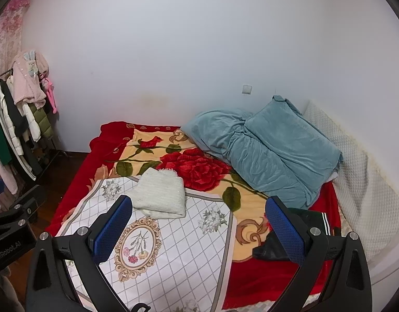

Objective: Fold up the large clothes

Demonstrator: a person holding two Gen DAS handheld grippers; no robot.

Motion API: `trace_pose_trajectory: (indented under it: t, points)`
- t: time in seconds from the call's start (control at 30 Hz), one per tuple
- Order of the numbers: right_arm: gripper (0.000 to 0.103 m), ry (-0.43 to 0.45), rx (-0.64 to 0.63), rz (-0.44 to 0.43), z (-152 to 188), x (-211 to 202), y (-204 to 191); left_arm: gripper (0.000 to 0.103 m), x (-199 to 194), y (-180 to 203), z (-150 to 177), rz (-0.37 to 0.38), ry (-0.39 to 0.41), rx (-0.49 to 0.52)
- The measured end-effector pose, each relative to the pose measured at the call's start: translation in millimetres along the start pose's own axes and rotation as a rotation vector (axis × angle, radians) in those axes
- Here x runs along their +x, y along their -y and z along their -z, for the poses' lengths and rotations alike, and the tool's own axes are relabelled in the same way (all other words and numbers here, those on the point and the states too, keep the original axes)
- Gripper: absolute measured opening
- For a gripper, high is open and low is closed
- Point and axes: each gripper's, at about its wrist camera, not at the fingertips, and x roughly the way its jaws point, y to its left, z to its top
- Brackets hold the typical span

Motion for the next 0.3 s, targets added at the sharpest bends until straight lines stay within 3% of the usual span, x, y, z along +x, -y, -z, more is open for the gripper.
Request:
trace_pose_trajectory:
  t: [0.3]
  points:
    - [0.103,0.0,0.001,-0.001,0.5,0.1,-0.2,0.099,2.4,-1.9,-2.8,-0.004,-0.002,-0.001]
